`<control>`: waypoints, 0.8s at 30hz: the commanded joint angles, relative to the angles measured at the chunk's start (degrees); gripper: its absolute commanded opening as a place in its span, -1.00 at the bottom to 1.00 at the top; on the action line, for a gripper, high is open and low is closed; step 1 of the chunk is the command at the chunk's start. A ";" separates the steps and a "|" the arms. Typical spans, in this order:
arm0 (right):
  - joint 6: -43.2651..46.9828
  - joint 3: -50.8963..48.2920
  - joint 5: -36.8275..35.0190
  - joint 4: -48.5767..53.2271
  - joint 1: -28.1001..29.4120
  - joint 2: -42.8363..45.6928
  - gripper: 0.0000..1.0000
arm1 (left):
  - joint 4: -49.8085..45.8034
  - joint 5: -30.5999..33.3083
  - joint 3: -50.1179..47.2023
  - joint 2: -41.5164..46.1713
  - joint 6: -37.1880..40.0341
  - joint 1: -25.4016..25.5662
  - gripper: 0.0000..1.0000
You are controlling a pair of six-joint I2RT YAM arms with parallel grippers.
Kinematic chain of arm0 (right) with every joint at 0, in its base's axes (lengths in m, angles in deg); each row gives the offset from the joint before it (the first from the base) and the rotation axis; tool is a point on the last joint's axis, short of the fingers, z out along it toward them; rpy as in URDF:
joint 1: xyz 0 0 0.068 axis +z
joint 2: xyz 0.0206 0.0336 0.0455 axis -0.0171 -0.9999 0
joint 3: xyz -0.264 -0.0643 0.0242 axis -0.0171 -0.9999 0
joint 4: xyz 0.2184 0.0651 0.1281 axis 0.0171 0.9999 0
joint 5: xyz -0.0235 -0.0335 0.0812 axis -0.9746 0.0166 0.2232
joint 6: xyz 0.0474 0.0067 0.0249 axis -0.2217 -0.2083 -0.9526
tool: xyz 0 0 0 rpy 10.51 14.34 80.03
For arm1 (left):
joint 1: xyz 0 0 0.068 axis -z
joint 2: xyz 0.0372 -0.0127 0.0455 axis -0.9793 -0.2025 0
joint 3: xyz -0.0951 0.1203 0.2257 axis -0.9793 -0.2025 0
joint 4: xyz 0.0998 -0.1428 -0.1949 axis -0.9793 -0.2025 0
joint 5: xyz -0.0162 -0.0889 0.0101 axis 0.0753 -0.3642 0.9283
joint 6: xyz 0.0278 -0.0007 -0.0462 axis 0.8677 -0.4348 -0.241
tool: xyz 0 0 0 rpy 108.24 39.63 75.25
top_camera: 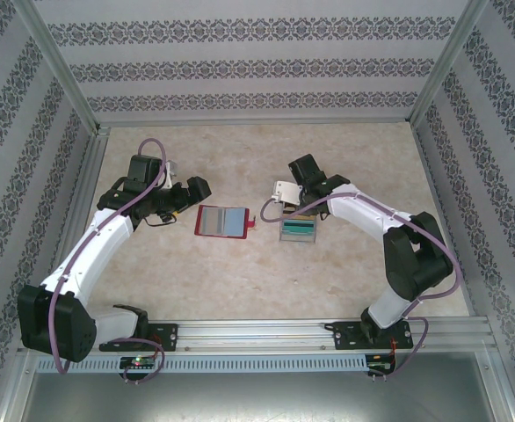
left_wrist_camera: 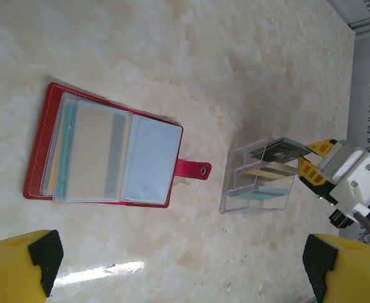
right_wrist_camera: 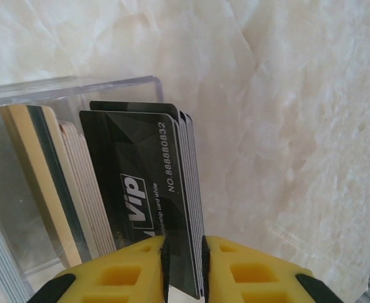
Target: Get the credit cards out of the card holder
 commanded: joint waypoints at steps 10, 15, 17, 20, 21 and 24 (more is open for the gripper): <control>-35.82 10.34 3.80 5.40 1.69 5.34 -0.43 | 0.33 -1.80 -0.37 -5.13 1.96 -0.57 0.96; -55.30 10.41 7.83 5.20 6.26 5.60 -0.42 | 1.24 -2.50 -0.62 -9.09 2.68 -0.66 0.70; -61.48 10.40 8.56 4.79 8.82 4.59 -0.42 | 1.74 -2.88 -0.63 -10.96 2.71 -0.66 0.55; -71.87 10.14 9.74 3.59 12.09 1.53 -0.41 | 2.26 -2.17 -0.75 -13.98 2.94 -0.68 0.36; -74.44 9.97 10.49 2.99 12.70 0.34 -0.41 | 2.53 -2.05 -0.83 -14.95 3.04 -0.67 0.32; -80.64 9.46 11.88 0.80 14.62 -3.59 -0.42 | 3.65 -2.16 -1.02 -17.87 3.06 -0.66 0.24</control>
